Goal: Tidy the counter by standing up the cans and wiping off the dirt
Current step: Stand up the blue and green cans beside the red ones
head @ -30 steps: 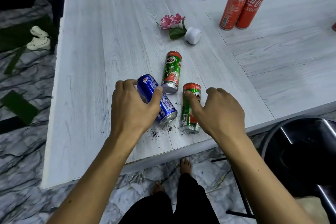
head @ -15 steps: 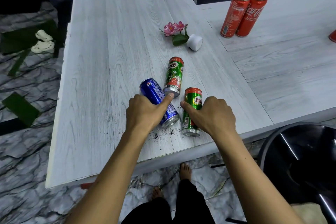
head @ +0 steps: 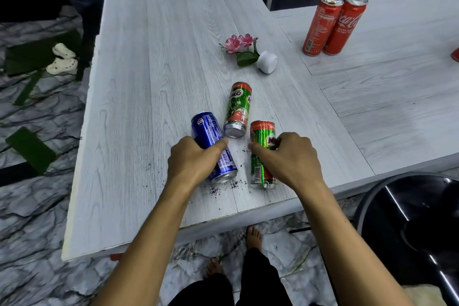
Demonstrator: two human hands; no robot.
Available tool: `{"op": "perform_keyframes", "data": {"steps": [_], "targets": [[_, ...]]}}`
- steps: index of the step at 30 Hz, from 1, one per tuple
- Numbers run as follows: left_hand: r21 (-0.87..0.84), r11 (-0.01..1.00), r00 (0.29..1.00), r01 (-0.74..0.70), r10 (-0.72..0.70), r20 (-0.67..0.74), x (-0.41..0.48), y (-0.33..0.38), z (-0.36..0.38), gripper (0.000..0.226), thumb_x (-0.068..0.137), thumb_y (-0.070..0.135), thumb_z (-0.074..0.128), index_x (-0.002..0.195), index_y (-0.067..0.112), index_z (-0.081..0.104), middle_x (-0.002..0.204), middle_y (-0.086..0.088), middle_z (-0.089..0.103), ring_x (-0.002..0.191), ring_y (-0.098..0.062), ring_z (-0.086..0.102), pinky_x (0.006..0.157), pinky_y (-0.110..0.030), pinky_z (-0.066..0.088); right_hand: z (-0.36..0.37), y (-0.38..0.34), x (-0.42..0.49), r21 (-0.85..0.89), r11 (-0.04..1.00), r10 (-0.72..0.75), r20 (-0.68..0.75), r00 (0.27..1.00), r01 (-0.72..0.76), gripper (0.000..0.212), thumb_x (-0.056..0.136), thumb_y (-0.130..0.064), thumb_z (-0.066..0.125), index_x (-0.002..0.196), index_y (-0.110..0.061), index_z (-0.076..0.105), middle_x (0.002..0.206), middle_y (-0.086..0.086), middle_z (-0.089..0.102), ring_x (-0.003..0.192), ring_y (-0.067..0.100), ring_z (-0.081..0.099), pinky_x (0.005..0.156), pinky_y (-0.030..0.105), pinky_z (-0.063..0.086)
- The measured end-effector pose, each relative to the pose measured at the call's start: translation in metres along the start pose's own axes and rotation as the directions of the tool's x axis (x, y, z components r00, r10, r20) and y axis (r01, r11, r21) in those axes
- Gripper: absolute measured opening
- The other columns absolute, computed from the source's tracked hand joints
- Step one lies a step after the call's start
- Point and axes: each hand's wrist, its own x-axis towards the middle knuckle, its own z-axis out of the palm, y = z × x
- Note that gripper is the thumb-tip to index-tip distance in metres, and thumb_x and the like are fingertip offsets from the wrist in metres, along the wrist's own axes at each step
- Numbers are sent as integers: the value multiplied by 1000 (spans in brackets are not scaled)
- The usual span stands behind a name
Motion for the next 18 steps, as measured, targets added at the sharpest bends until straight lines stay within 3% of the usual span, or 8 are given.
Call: {"op": "perform_keyframes", "data": {"steps": [7,12,15,18], "targets": [[-46,977,978,-209,209,-20,-29,-3,-13,40,80,51,83,104,39,54,89,27,59,80,7,60,62,-15,42,-9,-2,-17,56,987,-145,-96,985,151,46,81,-65,70,88,-20,62,76,-11,63,68,9,60,56,30,46],[-13,927,926,-375,374,-58,-49,-9,-14,60,78,47,86,129,27,61,112,14,67,89,1,66,71,-18,52,-11,2,-31,106,961,-233,-191,954,256,51,82,-61,74,109,-19,66,94,-6,72,77,14,65,63,31,50],[2,884,881,-468,467,-74,-58,-12,-14,63,78,44,87,132,27,60,117,11,67,93,-2,66,74,-28,62,-12,8,-38,144,941,-270,-221,937,305,50,82,-57,77,113,-20,64,97,-7,72,81,13,68,68,34,55],[20,847,843,-531,530,-86,-63,-11,-11,64,77,42,89,132,30,59,118,12,66,98,1,64,77,-13,56,-14,13,-43,202,923,-275,-247,929,327,50,82,-55,78,116,-21,62,100,-8,71,84,10,68,70,38,58]]}}
